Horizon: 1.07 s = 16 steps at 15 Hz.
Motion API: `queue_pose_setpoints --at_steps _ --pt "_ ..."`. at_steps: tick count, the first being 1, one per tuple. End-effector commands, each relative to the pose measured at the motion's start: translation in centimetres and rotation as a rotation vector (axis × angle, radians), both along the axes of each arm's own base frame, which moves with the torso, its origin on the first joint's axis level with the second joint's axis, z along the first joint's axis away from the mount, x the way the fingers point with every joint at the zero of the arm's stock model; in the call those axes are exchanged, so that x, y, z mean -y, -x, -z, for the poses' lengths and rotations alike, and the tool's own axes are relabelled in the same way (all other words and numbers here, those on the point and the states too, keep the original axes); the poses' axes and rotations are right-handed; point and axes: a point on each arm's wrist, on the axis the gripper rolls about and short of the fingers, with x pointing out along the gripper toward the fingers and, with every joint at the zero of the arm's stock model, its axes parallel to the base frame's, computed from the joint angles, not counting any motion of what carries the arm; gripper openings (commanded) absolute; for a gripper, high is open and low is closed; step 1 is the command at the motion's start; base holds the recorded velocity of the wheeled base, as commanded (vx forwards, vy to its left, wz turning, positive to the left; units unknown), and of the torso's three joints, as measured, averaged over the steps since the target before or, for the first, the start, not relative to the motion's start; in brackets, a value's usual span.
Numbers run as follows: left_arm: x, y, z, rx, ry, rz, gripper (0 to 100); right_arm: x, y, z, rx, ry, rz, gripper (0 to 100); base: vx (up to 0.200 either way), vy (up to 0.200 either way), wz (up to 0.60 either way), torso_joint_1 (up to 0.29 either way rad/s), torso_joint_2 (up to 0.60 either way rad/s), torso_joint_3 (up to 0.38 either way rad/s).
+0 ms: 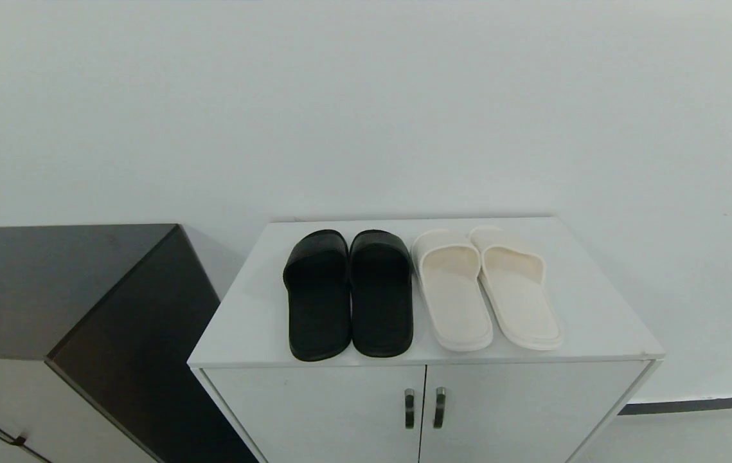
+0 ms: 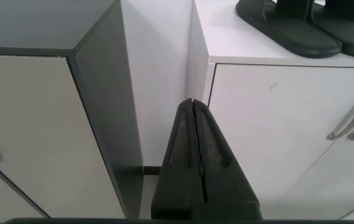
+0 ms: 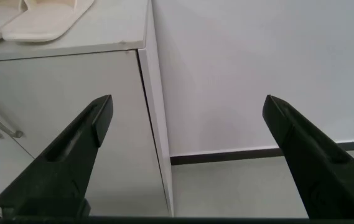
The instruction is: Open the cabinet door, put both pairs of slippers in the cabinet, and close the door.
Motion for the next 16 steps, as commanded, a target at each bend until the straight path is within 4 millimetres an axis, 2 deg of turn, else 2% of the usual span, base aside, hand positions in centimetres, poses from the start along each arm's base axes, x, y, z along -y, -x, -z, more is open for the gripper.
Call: queue_pose_setpoints --at_steps 1,9,10,11,12,13,16 --pt "0.0 0.0 0.0 -0.002 0.001 -0.001 0 0.0 0.0 0.0 -0.002 -0.001 0.0 100 0.0 0.0 0.0 0.0 0.0 0.0" --pt "0.0 0.0 0.0 -0.002 0.001 -0.006 0 0.0 0.0 0.0 0.007 -0.045 0.012 100 0.0 0.0 0.0 0.0 0.0 0.0" --pt "0.0 0.0 0.0 -0.002 -0.001 -0.004 0 0.0 0.2 -1.0 0.064 -0.049 0.02 100 0.0 0.0 0.0 0.0 0.0 0.0" --pt "0.0 0.0 0.0 -0.002 -0.001 -0.004 0 0.0 1.6 -6.5 0.257 -0.075 -0.028 100 0.0 0.0 0.0 0.0 0.0 0.0" --pt "0.0 0.0 0.0 -0.002 0.001 -0.004 0 0.0 0.6 -8.6 0.137 -0.101 -0.102 100 0.0 0.0 0.0 0.0 0.0 0.0" --pt "0.0 0.0 0.0 -0.002 -0.001 -0.004 0 -0.2 -0.5 -8.8 0.008 -0.061 -0.163 100 0.0 0.0 0.0 0.0 0.0 0.0" --pt "0.0 0.0 0.0 -0.002 -0.001 -0.004 0 -0.9 -3.4 -7.9 -0.204 0.007 -0.417 100 0.0 0.0 0.0 0.0 0.0 0.0"
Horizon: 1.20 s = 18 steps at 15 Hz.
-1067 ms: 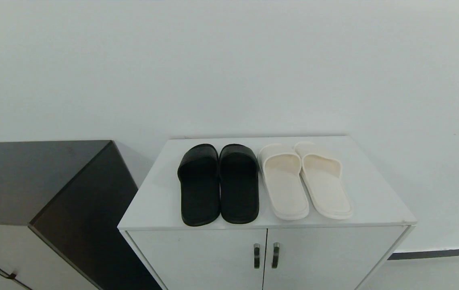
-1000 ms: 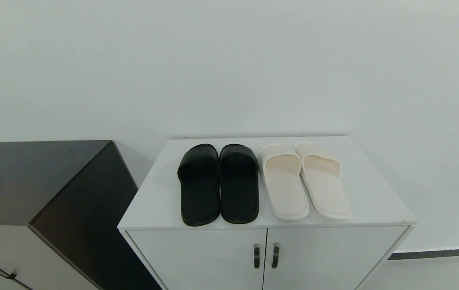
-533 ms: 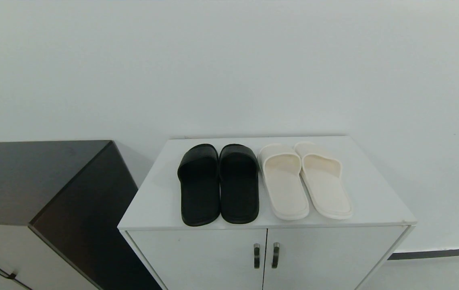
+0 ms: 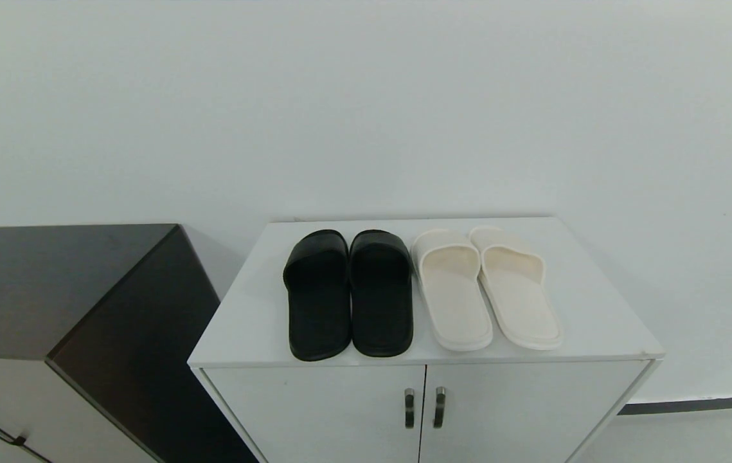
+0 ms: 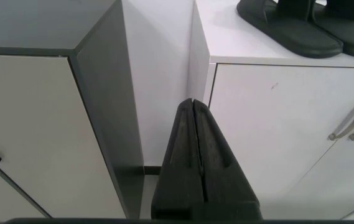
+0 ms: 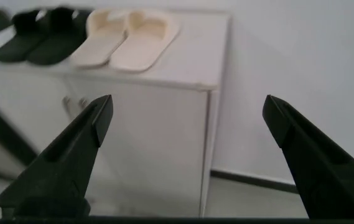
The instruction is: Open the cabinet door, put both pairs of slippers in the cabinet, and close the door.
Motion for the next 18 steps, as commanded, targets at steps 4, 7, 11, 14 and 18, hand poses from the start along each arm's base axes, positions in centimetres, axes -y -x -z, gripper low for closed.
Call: queue_pose_setpoints --at_steps 4,7,11,14,18 --pt "0.0 0.0 0.0 -0.002 0.0 0.001 0 -1.3 -8.3 -3.6 -0.247 0.075 -0.23 100 0.0 0.0 0.0 0.0 0.0 0.0" --pt "0.0 0.0 0.0 -0.002 0.0 0.003 0 -5.2 -12.1 -6.5 -0.314 0.043 -0.284 100 0.0 0.0 0.0 0.0 0.0 0.0" --pt "0.0 0.0 0.0 -0.002 -0.003 0.003 0 -13.9 -16.0 -8.9 -0.29 -0.057 -0.206 100 0.0 0.0 0.0 0.0 0.0 0.0" --pt "0.0 0.0 0.0 -0.002 -0.003 0.003 0 -17.7 -19.9 -8.9 -0.273 -0.032 -0.055 100 0.0 0.0 0.0 0.0 0.0 0.0" --pt "0.0 0.0 0.0 -0.002 -0.003 0.003 0 -21.0 -23.2 -8.2 -0.278 -0.025 0.01 100 0.0 0.0 0.0 0.0 0.0 0.0"
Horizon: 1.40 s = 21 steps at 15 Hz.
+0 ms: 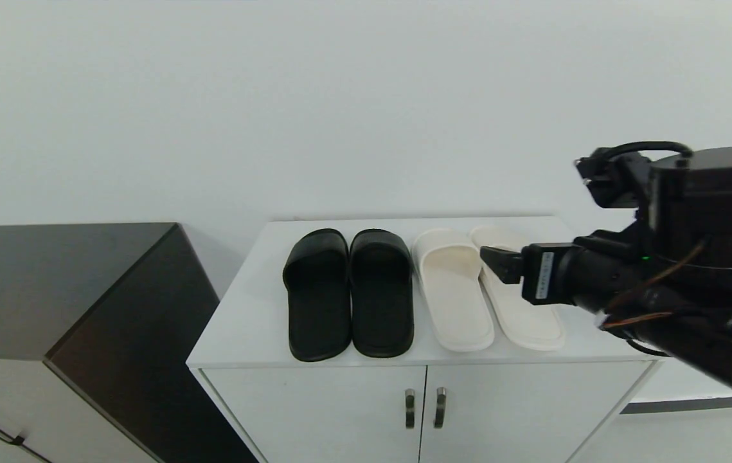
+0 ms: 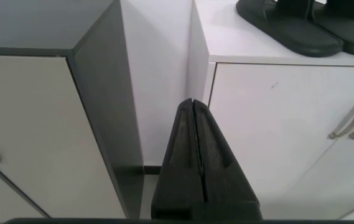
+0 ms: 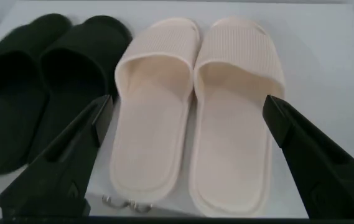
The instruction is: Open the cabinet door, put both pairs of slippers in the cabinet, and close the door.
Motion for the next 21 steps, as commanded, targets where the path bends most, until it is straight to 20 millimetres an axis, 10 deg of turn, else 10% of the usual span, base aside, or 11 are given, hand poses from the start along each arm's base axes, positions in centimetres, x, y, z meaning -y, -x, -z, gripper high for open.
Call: queue_pose_setpoints --at_steps 1,21 --pt "0.0 0.0 0.0 -0.001 0.001 -0.002 0 -3.1 -3.4 2.7 -0.038 0.072 0.089 100 0.0 0.0 0.0 0.0 0.0 0.0" --pt "0.0 0.0 0.0 -0.001 0.002 -0.002 0 -5.0 -12.3 7.3 0.015 0.081 0.157 100 0.0 0.0 0.0 0.0 0.0 0.0"
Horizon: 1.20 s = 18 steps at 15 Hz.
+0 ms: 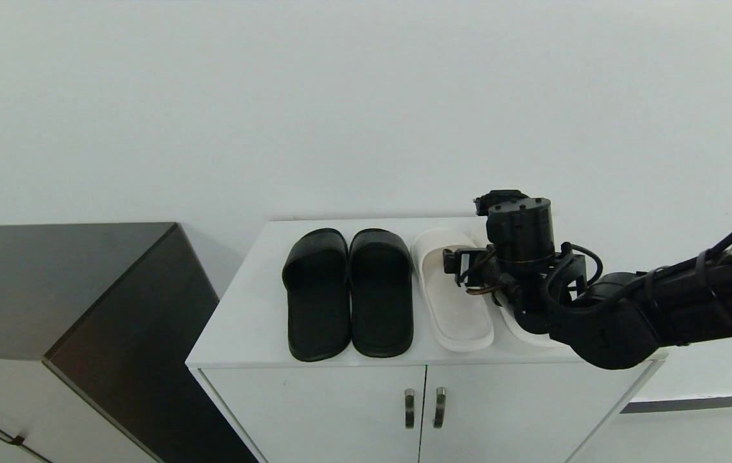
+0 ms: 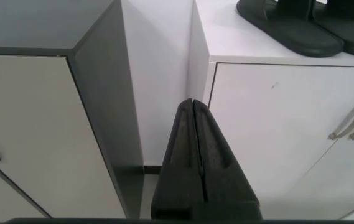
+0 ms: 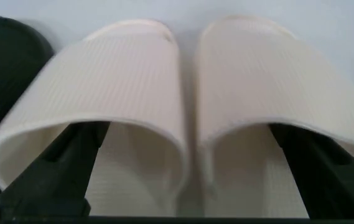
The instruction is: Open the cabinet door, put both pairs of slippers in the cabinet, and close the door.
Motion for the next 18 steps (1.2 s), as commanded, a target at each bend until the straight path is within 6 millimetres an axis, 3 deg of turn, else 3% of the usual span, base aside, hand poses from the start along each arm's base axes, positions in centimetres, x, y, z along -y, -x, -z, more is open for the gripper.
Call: queue_pose_setpoints --at_steps 1,7,11,13,18 --pt "0.0 0.0 0.0 0.0 0.0 -0.001 0 -0.3 -0.7 0.3 0.001 0.0 0.003 0 0.0 0.0 0.0 0.0 0.0 0.0" --pt "0.0 0.0 0.0 0.0 -0.001 0.0 0 -0.8 -1.3 0.1 0.018 0.021 0.004 0 0.0 0.0 0.0 0.0 0.0 0.0" --pt "0.0 0.0 0.0 0.0 -0.001 0.0 0 0.2 0.3 -2.3 0.058 0.001 -0.001 0 0.0 0.0 0.0 0.0 0.0 0.0" --pt "0.0 0.0 0.0 -0.001 0.0 -0.001 0 0.5 2.0 -3.0 0.062 -0.002 -0.024 0 0.0 0.0 0.0 0.0 0.0 0.0" --pt "0.0 0.0 0.0 0.0 -0.003 0.002 0 3.2 11.0 -5.0 0.075 0.027 -0.222 0 0.0 0.0 0.0 0.0 0.0 0.0"
